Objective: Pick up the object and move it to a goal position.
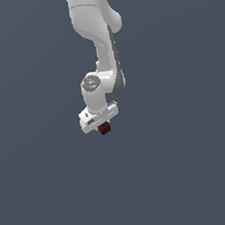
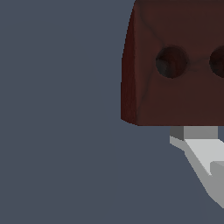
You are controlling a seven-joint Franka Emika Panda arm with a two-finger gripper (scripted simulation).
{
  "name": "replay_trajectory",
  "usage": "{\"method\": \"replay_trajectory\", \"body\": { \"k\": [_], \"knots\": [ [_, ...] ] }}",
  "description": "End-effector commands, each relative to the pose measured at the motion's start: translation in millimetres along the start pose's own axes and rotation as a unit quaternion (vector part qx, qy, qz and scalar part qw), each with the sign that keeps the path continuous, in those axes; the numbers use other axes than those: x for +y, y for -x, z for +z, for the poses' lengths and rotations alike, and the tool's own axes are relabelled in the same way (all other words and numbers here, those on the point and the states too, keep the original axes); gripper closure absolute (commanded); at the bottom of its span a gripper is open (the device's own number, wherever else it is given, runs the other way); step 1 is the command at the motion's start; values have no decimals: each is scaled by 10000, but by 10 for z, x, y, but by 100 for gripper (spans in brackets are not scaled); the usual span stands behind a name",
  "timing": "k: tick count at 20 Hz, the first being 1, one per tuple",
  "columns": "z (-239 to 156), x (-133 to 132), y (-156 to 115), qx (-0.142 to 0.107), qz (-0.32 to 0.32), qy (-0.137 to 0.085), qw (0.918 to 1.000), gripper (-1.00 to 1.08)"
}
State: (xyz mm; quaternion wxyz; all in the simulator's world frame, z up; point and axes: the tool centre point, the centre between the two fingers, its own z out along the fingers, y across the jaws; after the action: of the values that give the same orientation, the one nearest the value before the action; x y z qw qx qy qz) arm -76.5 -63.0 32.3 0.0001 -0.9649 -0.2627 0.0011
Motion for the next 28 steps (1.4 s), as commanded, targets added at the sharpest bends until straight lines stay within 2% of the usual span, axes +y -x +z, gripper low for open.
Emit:
{"method": "replay_trajectory", "body": {
  "k": [1, 7, 19, 28],
  "knots": [
    [-65, 5, -81, 10, -3, 8, 10000, 108],
    [-287, 16, -377, 11, -4, 4, 10000, 108],
    [-862, 67, -1170, 11, -4, 4, 10000, 108],
    [-1063, 99, -1468, 11, -4, 4, 10000, 108]
  ]
}}
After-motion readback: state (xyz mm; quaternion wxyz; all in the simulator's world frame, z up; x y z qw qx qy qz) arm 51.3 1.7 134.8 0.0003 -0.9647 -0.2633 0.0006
